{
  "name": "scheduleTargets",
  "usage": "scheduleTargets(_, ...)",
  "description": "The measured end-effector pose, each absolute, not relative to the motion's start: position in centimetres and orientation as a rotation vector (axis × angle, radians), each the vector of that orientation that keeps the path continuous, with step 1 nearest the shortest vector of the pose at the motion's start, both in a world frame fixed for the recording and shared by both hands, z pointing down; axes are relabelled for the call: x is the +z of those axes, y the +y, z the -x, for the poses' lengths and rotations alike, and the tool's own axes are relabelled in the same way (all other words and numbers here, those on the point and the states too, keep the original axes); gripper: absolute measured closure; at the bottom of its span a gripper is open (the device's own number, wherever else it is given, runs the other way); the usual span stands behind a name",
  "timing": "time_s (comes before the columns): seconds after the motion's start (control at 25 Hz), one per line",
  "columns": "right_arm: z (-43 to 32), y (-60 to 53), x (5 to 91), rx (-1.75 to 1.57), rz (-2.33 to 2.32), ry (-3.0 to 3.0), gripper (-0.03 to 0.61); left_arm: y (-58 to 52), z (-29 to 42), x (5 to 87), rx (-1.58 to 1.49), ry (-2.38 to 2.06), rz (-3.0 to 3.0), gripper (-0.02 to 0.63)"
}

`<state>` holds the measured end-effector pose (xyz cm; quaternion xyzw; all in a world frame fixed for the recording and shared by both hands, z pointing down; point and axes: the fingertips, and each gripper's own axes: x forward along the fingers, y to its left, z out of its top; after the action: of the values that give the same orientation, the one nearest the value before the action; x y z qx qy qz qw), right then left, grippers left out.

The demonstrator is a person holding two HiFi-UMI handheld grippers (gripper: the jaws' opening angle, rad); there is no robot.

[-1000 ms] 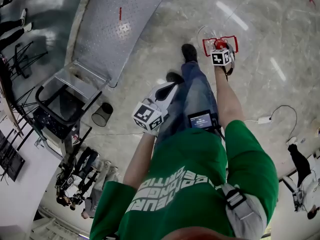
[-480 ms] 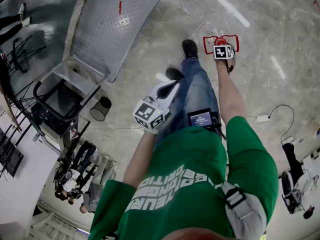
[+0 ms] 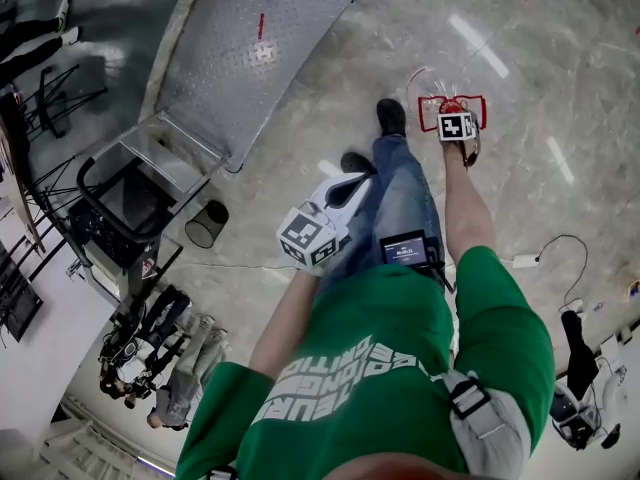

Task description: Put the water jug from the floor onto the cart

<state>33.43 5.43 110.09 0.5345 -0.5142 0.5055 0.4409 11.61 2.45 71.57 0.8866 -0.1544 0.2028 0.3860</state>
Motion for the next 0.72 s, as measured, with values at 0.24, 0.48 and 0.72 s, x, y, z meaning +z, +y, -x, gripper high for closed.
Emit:
scheduleTargets(0.24,-33.1,3.5,105.8,1.212,-1.33,-1.397,0.279,0.1,-11.3,69.1,0.463,-0.453,-2.314,0.601)
scheduleTargets(0.48,-32.2,0.5,99.0,1.073,-1.298,-1.526,0.279,-3.6,-8.8,65.8,0.369,-0.576,-2.386,0.601)
scheduleTargets(0.72,-31.6,-2.9,88.3,0.913,-1.35,-1.643,0.279,-5.0,-5.4,62.4,0.278,-0.703,-2.411,0.601)
